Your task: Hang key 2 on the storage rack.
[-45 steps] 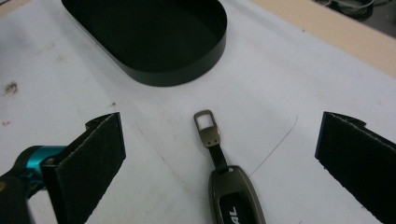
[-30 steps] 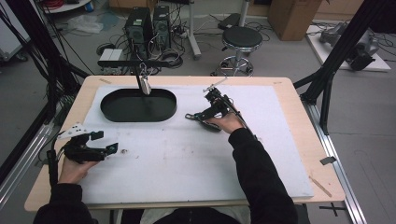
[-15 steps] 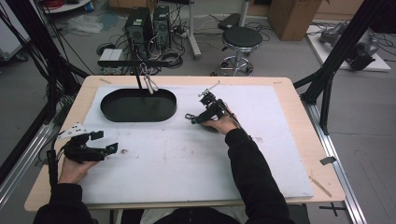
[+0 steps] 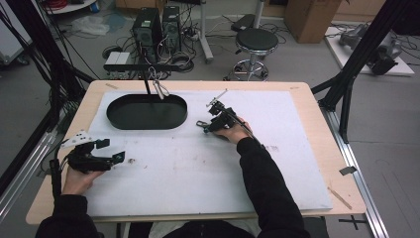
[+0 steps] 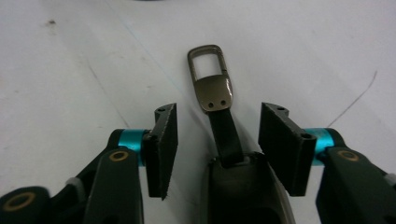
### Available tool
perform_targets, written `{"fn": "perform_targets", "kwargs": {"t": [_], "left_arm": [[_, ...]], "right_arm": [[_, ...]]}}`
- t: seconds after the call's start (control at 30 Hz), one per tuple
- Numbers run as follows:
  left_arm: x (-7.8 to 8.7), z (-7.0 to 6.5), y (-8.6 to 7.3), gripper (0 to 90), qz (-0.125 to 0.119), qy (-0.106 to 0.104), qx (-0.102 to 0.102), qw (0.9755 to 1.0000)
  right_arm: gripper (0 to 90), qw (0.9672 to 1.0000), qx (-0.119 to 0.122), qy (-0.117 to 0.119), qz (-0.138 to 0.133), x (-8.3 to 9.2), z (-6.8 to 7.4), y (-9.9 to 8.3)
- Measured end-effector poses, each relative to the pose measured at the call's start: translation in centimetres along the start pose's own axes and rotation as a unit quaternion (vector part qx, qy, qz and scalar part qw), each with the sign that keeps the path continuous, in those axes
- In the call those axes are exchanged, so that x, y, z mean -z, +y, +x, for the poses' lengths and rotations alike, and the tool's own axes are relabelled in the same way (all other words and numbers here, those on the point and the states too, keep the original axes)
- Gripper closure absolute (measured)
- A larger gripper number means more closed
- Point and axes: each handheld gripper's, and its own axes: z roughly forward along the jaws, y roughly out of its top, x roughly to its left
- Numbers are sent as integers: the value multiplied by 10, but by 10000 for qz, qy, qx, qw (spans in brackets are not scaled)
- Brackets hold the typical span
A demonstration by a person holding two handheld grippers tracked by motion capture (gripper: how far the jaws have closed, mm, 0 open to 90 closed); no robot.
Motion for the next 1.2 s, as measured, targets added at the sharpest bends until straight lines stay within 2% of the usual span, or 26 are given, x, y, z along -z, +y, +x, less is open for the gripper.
{"fn": "perform_targets", "kwargs": {"t": [0.17,0.27,0.43,0.53,0.63,0.8,0.9,1.1,1.2], "left_arm": [[0,0,0,89,4,9,-2,10000],[0,0,0,90,3,14,-3,10000],[0,0,0,90,5,13,1,10000],[0,0,0,90,8,20,-10,10000],[0,0,0,90,8,27,-16,10000],[0,0,0,90,2,37,-3,10000],[0,0,0,90,-4,35,3,10000],[0,0,0,90,2,30,-12,10000],[-1,1,0,90,3,28,-10,10000]], "right_arm": [[582,9999,3,-159,34,-1,1,0],[695,9999,46,-110,44,0,1,0],[770,9998,164,-117,96,1,6,1],[816,9999,60,-99,72,1,6,1],[842,9999,-95,20,37,2,3,0],[861,9999,-157,18,8,4,2,0],[863,9997,-234,99,-49,7,0,-1],[864,9989,-366,165,-229,24,-1,0],[864,9980,-364,224,-462,36,-2,1]]}}
